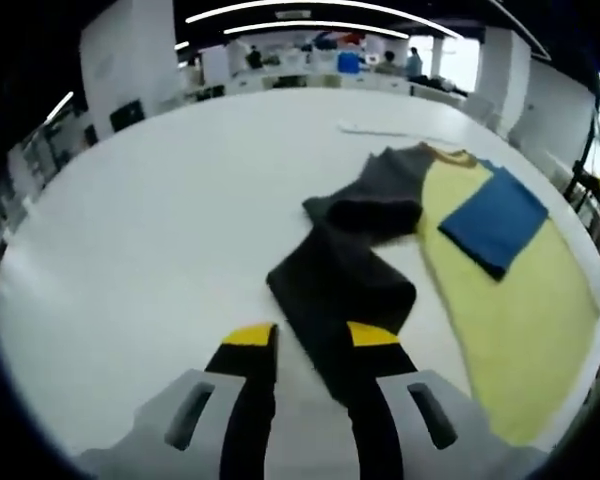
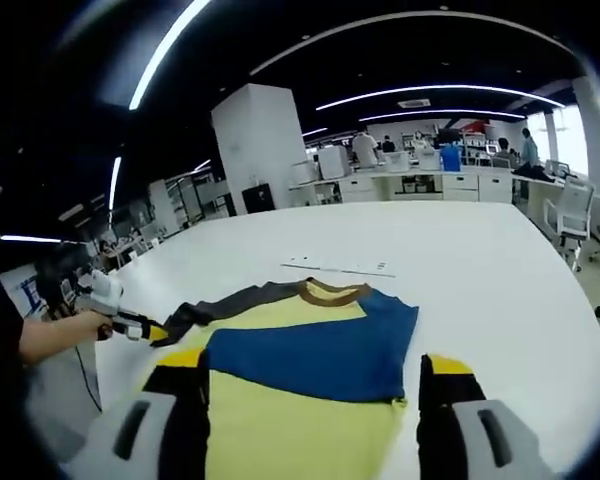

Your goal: Fold the garment on the visible template until the final outline fits inside the template.

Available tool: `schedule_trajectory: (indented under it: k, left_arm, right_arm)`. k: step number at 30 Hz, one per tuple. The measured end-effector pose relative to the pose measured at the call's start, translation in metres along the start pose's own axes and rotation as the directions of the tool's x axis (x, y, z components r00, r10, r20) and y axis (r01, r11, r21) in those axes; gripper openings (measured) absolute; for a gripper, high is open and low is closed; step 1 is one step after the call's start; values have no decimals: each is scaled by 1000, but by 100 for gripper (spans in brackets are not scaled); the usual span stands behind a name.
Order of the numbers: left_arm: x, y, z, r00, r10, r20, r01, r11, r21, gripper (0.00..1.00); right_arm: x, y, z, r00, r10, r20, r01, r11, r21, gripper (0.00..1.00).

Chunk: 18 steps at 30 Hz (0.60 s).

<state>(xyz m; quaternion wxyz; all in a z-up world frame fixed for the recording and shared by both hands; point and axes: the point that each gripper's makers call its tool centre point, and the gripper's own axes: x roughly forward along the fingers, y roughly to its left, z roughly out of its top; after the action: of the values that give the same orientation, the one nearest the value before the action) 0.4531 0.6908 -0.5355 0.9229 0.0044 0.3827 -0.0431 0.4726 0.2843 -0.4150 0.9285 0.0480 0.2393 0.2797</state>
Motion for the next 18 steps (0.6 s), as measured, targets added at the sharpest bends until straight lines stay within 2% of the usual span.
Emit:
schedule_trajectory:
  k: [2,6,9,18]
  left_arm:
    - [1,-1,1,1000,-3,-3,3,1000,10,13]
    - [2,0,2,1000,-5,-2,5,1000,-10,8]
    - [1,4,6,1000,3,17,-3,1000,-5,0]
    - [-10,47,27,995,78,65,-79,997,17,0]
  right_arm:
    - [-4,1,-2,1000,-5,4,5,1000,-3,85]
    - [-11,3,-6,1000,-10,0,10,1000,2,85]
    - [-16,4,-9,1000,-16,-1,16,1000,8,85]
    - [-29,7,-9,1000,-25,8,24,1000,7,86]
